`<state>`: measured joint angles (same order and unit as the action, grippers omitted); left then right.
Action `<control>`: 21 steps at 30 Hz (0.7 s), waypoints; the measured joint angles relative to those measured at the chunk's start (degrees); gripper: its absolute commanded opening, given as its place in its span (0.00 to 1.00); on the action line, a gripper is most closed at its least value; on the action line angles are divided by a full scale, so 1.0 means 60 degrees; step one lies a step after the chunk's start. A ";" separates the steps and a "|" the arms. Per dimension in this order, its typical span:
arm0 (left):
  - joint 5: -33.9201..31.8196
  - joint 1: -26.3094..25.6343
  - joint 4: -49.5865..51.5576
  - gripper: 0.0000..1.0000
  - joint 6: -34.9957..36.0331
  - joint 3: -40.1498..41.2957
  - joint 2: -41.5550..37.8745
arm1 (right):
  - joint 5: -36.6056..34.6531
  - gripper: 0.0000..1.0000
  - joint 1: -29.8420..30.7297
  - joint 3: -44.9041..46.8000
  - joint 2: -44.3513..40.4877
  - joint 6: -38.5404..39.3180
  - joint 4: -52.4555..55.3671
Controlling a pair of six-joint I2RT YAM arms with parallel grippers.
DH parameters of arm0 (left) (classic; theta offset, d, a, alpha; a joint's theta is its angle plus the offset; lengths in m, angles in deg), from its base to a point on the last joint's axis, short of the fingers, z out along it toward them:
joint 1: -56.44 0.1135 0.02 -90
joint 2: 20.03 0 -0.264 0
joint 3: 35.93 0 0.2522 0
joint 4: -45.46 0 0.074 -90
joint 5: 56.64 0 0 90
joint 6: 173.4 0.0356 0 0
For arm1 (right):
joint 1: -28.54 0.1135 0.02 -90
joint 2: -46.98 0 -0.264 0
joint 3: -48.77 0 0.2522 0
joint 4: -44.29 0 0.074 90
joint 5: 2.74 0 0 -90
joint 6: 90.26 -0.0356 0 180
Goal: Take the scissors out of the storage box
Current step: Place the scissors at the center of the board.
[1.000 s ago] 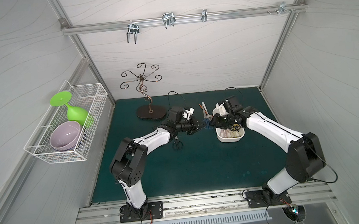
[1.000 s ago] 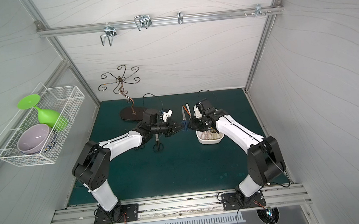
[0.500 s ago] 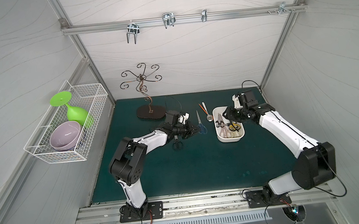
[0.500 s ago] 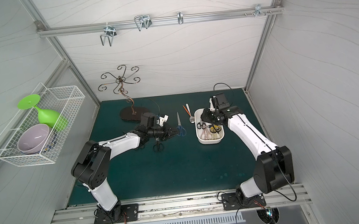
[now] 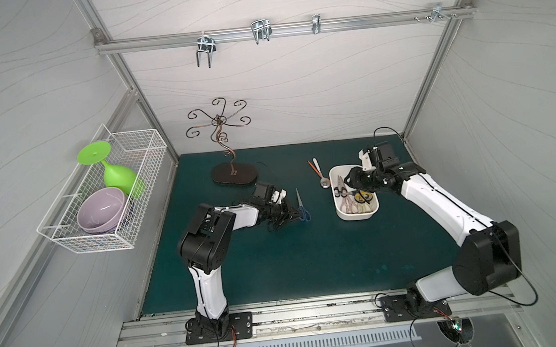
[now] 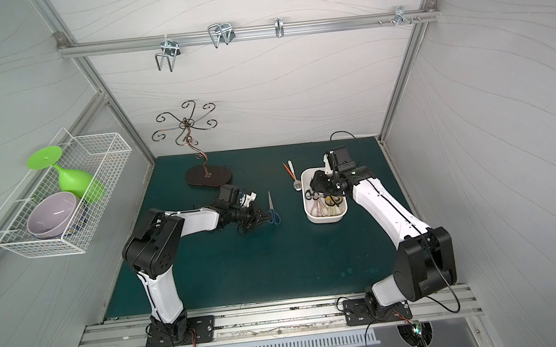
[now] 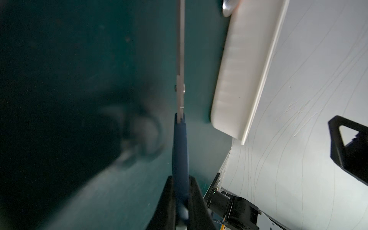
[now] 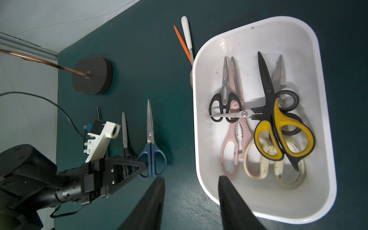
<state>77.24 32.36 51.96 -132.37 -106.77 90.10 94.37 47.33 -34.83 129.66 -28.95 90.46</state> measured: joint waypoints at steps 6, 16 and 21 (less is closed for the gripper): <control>-0.0168 -0.0004 0.0262 0.11 0.0251 -0.0018 0.0102 | 0.0073 0.49 0.0000 0.0011 0.0102 0.0000 0.0000; -0.0532 -0.0004 0.1322 0.34 0.0863 -0.0423 0.0361 | 0.0062 0.49 0.0000 0.0029 0.0131 0.0004 0.0000; -0.0565 -0.0004 0.1486 0.38 0.0969 -0.0539 0.0361 | 0.0062 0.49 0.0000 0.0029 0.0142 0.0011 0.0000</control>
<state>73.85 32.34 60.87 -126.55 -110.01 92.26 94.74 47.33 -34.66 130.51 -28.88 90.46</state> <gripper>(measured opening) 0.355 0.487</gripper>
